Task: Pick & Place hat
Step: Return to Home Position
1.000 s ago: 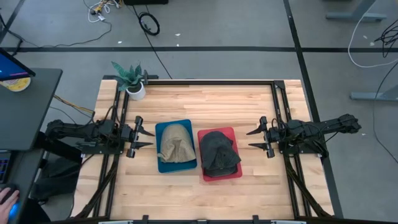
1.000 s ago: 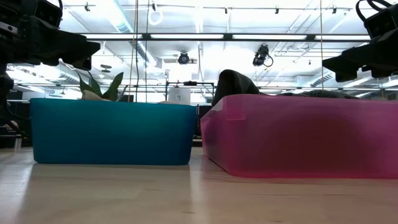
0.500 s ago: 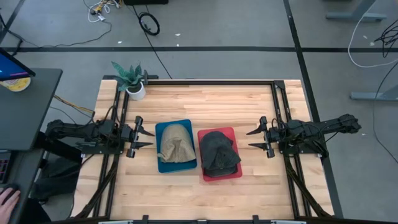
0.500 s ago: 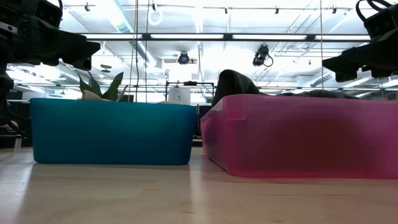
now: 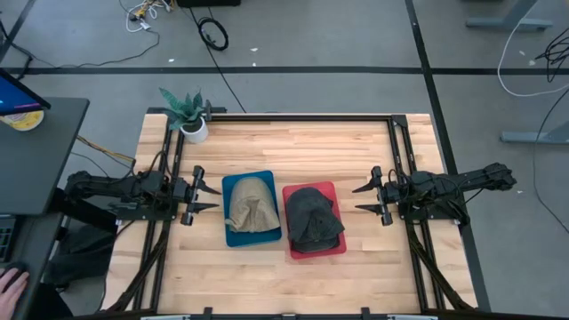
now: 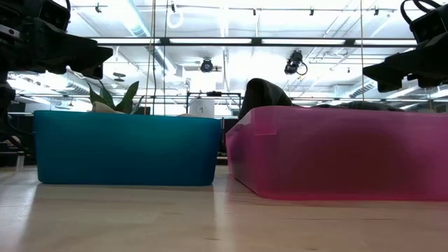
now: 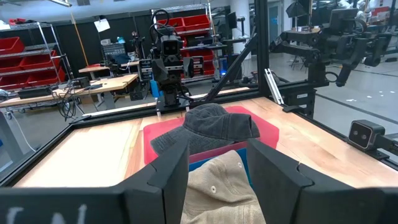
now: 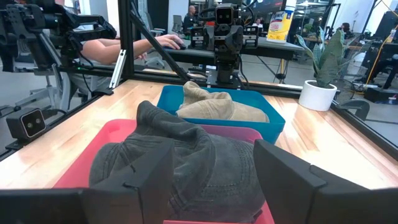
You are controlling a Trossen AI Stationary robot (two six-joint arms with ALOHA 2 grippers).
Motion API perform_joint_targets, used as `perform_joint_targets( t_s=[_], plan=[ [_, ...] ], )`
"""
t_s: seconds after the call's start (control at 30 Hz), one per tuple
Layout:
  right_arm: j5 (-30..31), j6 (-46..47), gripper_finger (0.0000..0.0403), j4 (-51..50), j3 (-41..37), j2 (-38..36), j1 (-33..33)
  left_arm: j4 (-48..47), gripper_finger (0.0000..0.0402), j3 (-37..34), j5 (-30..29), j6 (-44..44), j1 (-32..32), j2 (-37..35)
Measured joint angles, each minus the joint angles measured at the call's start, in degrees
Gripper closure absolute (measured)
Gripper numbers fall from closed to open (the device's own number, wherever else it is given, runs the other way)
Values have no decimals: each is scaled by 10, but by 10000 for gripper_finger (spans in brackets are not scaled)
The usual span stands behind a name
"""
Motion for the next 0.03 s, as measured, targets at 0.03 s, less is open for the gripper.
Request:
perform_joint_targets(
  t_s=[0.03],
  plan=[
    [0, 0, 179, 0, 0, 0, 0, 0, 236, 0, 0, 0, 0, 0]
  ],
)
